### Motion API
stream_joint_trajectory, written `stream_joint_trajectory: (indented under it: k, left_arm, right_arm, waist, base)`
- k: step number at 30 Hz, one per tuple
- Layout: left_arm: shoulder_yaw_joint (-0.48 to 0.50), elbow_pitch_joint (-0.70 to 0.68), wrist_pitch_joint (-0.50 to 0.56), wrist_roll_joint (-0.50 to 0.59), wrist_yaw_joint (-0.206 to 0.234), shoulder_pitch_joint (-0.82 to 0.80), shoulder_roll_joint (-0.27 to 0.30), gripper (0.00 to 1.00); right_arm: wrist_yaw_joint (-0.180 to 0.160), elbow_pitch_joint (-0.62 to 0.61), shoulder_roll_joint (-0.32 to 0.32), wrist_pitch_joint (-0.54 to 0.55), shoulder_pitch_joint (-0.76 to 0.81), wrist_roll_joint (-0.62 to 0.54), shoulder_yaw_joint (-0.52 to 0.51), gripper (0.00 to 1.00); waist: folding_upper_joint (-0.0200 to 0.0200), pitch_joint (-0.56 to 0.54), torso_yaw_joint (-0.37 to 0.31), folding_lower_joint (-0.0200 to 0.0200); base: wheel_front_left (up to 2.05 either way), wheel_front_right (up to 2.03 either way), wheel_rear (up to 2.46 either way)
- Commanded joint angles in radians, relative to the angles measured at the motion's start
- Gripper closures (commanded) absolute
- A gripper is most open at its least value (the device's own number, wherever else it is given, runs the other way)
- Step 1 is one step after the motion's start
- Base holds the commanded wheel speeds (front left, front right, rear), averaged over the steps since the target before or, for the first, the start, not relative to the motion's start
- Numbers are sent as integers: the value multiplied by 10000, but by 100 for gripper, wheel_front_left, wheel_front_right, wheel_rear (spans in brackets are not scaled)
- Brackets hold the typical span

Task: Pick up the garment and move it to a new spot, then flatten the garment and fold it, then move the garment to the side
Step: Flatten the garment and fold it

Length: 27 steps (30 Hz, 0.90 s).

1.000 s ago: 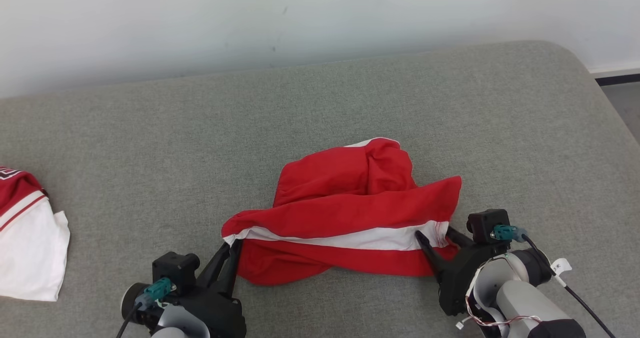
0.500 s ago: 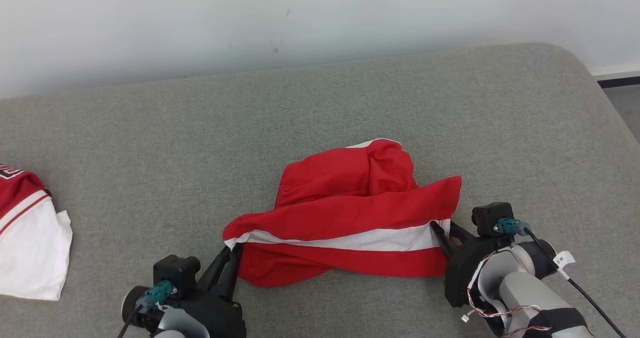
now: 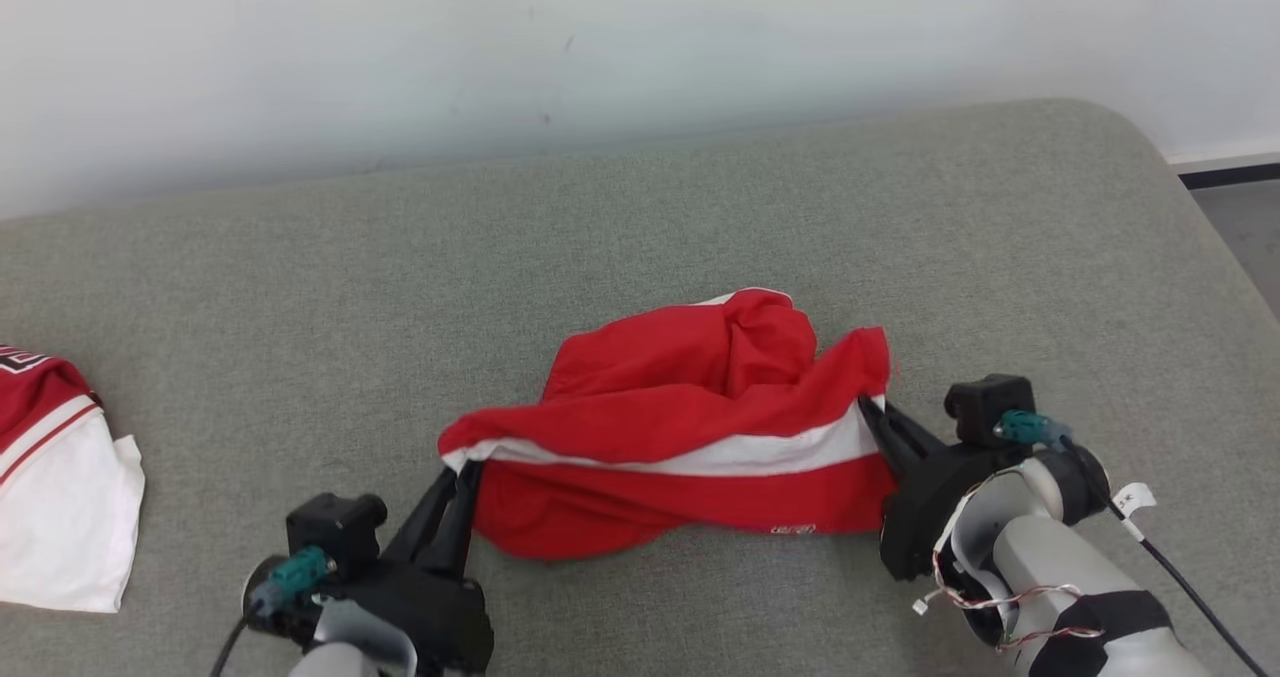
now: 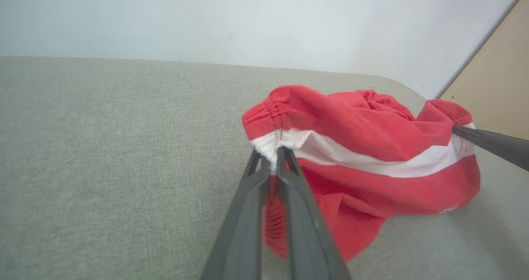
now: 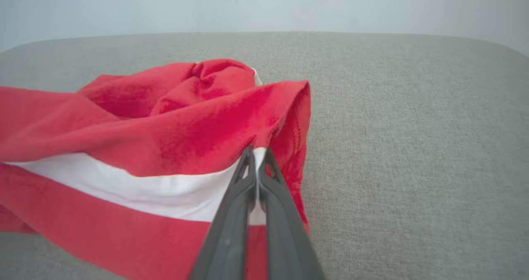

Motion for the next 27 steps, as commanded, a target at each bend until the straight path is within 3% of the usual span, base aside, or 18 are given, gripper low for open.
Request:
stream_joint_trajectory:
  k: [1, 12, 20, 27]
  left_arm:
    - [63, -147, -9, -88, 18, -153, -26, 100]
    - [-137, -1741, 173, -2147, 17, -1091, -15, 100]
    - [-668, -2916, 1709, -4833, 17, -3308, 1103, 100]
    - [-397, -2857, 2975, -6122, 49, -5238, 1528, 100]
  right_arm:
    - [9, -135, -100, -104, -105, 138, 18, 100]
    - [11, -2782, -837, -145, -323, 1738, -550, 100]
    - [11, -5485, -1593, 870, -1674, 2564, -1059, 100]
    - [11, -5963, -1682, 1982, -3620, 2882, -1221, 100]
  waist:
    - [-1, -56, -4, 0]
    - [-1, -408, -73, 0]
    - [-1, -193, -368, 0]
    - [-1, 624, -573, 0]
  base:
    - [0, 0, 0]
    - [0, 0, 0]
    - [0, 0, 0]
    - [0, 0, 0]
